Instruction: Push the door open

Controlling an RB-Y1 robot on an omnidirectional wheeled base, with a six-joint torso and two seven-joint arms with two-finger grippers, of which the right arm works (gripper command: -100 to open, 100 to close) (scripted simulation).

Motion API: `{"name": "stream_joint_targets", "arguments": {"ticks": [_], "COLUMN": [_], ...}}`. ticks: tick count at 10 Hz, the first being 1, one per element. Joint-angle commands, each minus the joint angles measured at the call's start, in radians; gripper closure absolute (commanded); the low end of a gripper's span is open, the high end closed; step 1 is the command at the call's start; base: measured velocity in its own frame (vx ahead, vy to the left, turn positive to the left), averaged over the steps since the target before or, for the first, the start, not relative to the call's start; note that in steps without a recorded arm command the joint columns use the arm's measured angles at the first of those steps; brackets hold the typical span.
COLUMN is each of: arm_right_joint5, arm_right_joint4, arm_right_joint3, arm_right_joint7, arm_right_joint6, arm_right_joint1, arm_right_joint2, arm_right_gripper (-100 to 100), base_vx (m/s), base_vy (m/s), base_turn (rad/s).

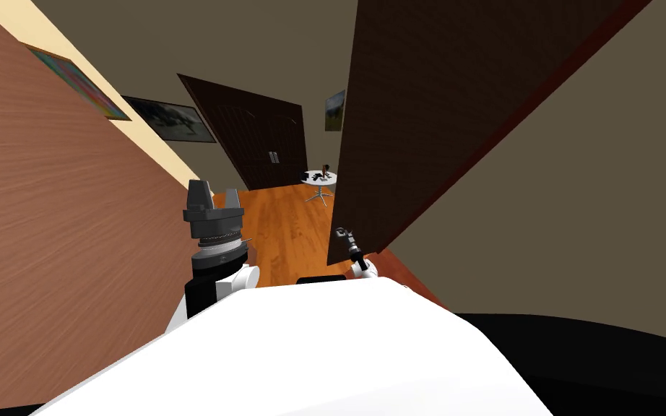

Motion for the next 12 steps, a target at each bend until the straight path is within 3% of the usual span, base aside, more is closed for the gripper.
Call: {"name": "stream_joint_targets", "arguments": {"ticks": [1,7,12], "arm_right_joint5": [-0.015,-0.069,-0.096], "arm_right_joint4": [0.045,0.048,0.050], "arm_right_joint3": [-0.024,-0.103,-0.142], "arm_right_joint7": [0.012,0.060,0.084], "arm_right_joint6": [-0.024,-0.011,-0.005], "arm_right_joint1": [-0.034,-0.031,-0.029], "arm_right_joint2": [-0.010,-0.007,0.000], "arm_right_gripper": [100,100,100], "base_vx": [0.114,0.178,0.147], "base_vy": [0.105,0.144,0.102], "base_turn": [-0.052,-0.068,-0.053]}}
